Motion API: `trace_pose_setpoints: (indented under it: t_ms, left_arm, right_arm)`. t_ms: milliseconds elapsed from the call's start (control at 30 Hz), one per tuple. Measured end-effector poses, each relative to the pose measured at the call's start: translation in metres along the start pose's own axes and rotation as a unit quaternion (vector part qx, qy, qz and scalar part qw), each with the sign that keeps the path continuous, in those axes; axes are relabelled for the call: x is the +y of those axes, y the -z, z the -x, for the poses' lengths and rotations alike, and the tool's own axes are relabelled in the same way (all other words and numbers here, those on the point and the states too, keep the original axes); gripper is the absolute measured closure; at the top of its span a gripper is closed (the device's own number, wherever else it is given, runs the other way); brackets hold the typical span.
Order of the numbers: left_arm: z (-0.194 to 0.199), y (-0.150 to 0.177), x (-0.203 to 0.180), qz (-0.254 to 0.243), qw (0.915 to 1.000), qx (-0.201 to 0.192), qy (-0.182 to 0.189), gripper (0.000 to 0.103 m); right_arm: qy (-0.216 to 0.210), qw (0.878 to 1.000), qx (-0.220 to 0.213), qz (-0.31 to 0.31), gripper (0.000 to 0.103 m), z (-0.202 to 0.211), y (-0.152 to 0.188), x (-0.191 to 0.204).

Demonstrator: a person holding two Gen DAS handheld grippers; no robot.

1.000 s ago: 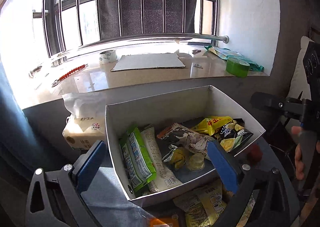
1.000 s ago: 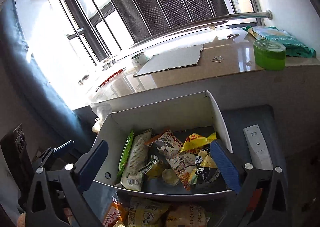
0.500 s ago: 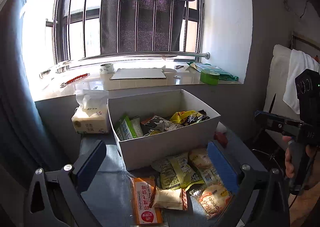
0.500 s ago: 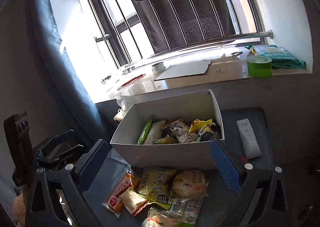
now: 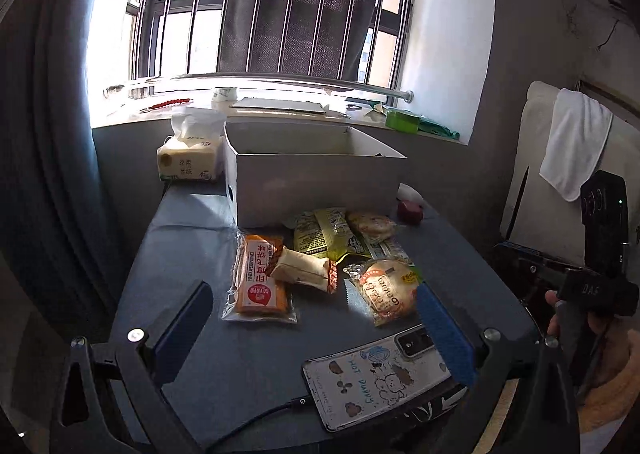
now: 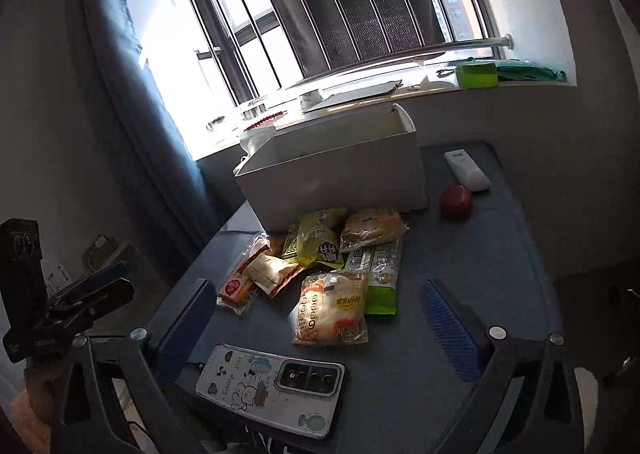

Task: Organize snacks
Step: 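Grasp the orange cake packet with the left tool while the right tool grasps the round bread bun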

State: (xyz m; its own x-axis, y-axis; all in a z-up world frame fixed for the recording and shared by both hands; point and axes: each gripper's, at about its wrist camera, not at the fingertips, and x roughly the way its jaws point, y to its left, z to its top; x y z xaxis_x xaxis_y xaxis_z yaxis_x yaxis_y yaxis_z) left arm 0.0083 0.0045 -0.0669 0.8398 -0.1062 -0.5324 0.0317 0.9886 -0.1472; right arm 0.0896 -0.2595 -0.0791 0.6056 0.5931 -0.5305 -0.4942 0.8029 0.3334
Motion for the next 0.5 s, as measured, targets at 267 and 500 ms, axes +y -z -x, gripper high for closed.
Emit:
trace_pose_setpoints:
  t_ms: [267, 500]
  left_arm:
    - [-0.012, 0.002, -0.002, 0.001, 0.9999, 0.012, 0.010, 0.000]
    - [-0.017, 0.005, 0.005, 0.009, 0.9998, 0.020, 0.001, 0.000]
  right_arm:
    - [0.043, 0.999, 0.018, 0.027, 0.000, -0.046, -0.013, -0.012]
    - [0.069, 0.992, 0.092, 0.044, 0.000, -0.138, -0.063, -0.028]
